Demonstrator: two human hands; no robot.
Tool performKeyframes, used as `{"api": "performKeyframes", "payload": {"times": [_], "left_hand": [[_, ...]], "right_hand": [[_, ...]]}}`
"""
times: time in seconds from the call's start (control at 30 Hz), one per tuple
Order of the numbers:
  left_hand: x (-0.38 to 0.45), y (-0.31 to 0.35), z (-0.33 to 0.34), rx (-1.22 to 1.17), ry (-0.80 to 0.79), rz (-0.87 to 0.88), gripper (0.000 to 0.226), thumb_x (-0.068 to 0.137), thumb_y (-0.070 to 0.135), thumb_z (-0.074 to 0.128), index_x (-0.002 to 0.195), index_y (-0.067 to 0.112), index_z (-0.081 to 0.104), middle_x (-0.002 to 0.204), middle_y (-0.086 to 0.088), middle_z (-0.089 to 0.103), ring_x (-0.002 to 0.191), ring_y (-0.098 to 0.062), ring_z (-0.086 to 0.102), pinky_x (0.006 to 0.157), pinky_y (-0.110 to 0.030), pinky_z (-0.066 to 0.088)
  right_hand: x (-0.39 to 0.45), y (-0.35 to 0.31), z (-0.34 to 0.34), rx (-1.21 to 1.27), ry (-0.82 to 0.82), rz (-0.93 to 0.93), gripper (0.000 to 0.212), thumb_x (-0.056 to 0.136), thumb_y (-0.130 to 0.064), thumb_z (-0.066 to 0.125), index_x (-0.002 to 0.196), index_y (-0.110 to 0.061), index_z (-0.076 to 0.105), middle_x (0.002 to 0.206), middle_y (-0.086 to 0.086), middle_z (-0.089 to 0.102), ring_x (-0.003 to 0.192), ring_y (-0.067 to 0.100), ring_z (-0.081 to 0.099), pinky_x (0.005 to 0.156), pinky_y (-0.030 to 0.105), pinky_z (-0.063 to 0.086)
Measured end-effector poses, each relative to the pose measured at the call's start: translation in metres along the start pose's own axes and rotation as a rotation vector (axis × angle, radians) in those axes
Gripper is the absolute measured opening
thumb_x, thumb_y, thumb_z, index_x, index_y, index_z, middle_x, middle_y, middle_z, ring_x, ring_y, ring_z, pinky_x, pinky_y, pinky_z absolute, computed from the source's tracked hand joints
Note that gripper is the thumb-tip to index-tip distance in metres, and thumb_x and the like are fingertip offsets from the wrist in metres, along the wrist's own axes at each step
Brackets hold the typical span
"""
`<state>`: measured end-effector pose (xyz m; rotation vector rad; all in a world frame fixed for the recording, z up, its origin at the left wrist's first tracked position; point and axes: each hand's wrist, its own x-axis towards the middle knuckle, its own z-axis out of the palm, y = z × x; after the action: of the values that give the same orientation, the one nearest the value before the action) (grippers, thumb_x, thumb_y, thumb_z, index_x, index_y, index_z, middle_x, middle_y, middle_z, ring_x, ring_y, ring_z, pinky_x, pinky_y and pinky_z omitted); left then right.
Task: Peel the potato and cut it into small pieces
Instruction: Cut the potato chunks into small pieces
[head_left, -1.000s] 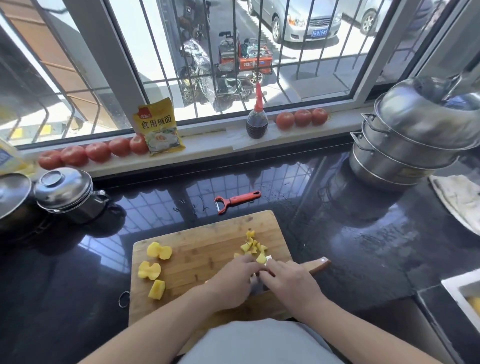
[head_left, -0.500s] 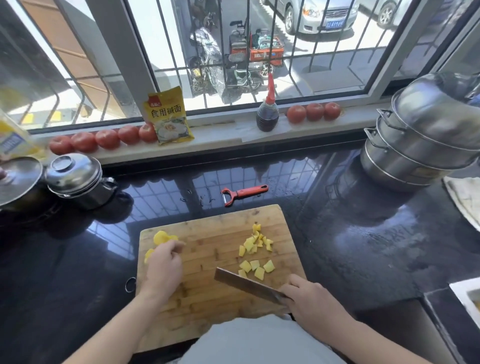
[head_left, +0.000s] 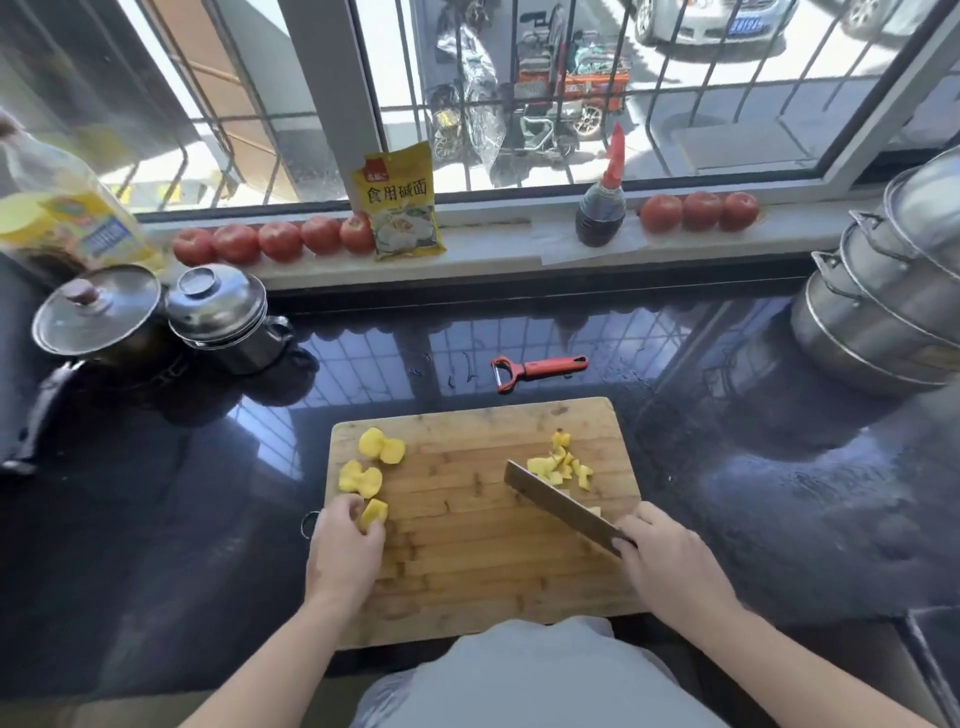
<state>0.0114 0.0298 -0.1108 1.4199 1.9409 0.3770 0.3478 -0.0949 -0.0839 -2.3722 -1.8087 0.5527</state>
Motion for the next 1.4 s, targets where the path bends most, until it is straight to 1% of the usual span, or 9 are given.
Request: {"api": "performKeyframes", "payload": {"times": [0.2, 0.3, 0.4, 0.57, 0.73, 0.83, 0.9, 1.2, 1.4], "left_hand": [[0.0, 0.01, 0.019, 0.213, -0.033, 0.087, 0.013, 0.096, 0.025, 0.072, 0.104, 0.019, 0.062, 0.105, 0.002, 0.062, 0.1, -0.021, 0.06, 0.089, -0.038, 0.051], [-0.008, 0.017, 0.039, 0.194, -0.219, 0.178, 0.005, 0.096, 0.025, 0.07, 0.095, 0.025, 0.065, 0.099, 0.008, 0.064, 0.092, -0.013, 0.06, 0.084, -0.034, 0.054], [-0.016, 0.025, 0.054, 0.206, -0.362, 0.205, 0.016, 0.101, 0.017, 0.059, 0.102, 0.027, 0.072, 0.105, 0.013, 0.066, 0.1, -0.011, 0.06, 0.081, -0.025, 0.047], [-0.013, 0.023, 0.057, 0.195, -0.298, 0.271, 0.021, 0.104, 0.017, 0.056, 0.116, 0.026, 0.071, 0.117, 0.011, 0.065, 0.115, -0.016, 0.06, 0.099, -0.031, 0.047], [-0.02, 0.018, 0.051, 0.281, -0.519, 0.77, 0.038, 0.096, 0.026, 0.072, 0.132, 0.031, 0.065, 0.122, 0.018, 0.053, 0.112, -0.004, 0.052, 0.101, -0.028, 0.049], [-0.025, 0.03, 0.071, 0.461, -0.656, 1.12, 0.053, 0.093, 0.035, 0.074, 0.143, 0.033, 0.056, 0.144, 0.008, 0.047, 0.127, -0.013, 0.042, 0.107, -0.028, 0.042], [-0.027, 0.034, 0.084, 0.575, -0.634, 1.194, 0.049, 0.096, 0.034, 0.07, 0.143, 0.029, 0.057, 0.144, 0.004, 0.048, 0.127, -0.018, 0.043, 0.108, -0.031, 0.043], [-0.033, 0.033, 0.057, -0.174, -0.502, 0.333, 0.019, 0.095, 0.022, 0.074, 0.109, 0.034, 0.075, 0.116, 0.023, 0.07, 0.1, 0.004, 0.067, 0.083, -0.006, 0.046], [-0.035, 0.034, 0.048, -0.56, -0.584, -0.22, 0.019, 0.108, 0.018, 0.056, 0.11, 0.01, 0.074, 0.107, -0.018, 0.076, 0.09, -0.03, 0.079, 0.083, -0.036, 0.064]], "right_hand": [[-0.02, -0.025, 0.006, 0.223, -0.066, 0.112, 0.019, 0.099, -0.027, 0.059, 0.082, -0.025, 0.065, 0.084, -0.011, 0.052, 0.074, 0.008, 0.057, 0.065, 0.026, 0.048], [-0.023, -0.033, 0.008, 0.289, -0.082, 0.132, 0.033, 0.097, -0.023, 0.062, 0.066, -0.032, 0.053, 0.08, -0.009, 0.051, 0.072, 0.007, 0.054, 0.06, 0.022, 0.042], [-0.024, -0.04, 0.009, 0.353, -0.073, 0.149, 0.047, 0.094, -0.017, 0.063, 0.057, -0.031, 0.036, 0.074, -0.007, 0.048, 0.066, 0.008, 0.046, 0.056, 0.022, 0.034], [-0.025, -0.037, 0.012, 0.384, -0.061, 0.205, 0.046, 0.092, -0.016, 0.061, 0.057, -0.028, 0.034, 0.073, -0.005, 0.045, 0.065, 0.01, 0.044, 0.058, 0.027, 0.034], [-0.029, -0.035, 0.019, 0.402, -0.048, 0.282, 0.041, 0.092, -0.015, 0.061, 0.059, -0.021, 0.036, 0.072, -0.002, 0.046, 0.066, 0.016, 0.046, 0.059, 0.031, 0.036], [-0.029, -0.036, 0.016, 0.423, -0.009, 0.314, 0.044, 0.092, -0.014, 0.06, 0.057, -0.022, 0.034, 0.07, -0.002, 0.044, 0.064, 0.014, 0.045, 0.055, 0.03, 0.033], [-0.03, -0.036, 0.012, 0.444, 0.012, 0.333, 0.046, 0.092, -0.013, 0.059, 0.056, -0.024, 0.033, 0.069, -0.003, 0.042, 0.063, 0.013, 0.043, 0.055, 0.03, 0.031], [-0.033, -0.031, 0.014, 0.519, 0.028, 0.39, 0.042, 0.089, -0.014, 0.057, 0.054, -0.022, 0.035, 0.071, 0.003, 0.048, 0.066, 0.027, 0.055, 0.063, 0.042, 0.046], [-0.026, -0.036, 0.01, 0.504, -0.007, 0.345, 0.04, 0.09, -0.014, 0.058, 0.053, -0.021, 0.043, 0.072, 0.0, 0.051, 0.068, 0.019, 0.052, 0.063, 0.037, 0.044]]}}
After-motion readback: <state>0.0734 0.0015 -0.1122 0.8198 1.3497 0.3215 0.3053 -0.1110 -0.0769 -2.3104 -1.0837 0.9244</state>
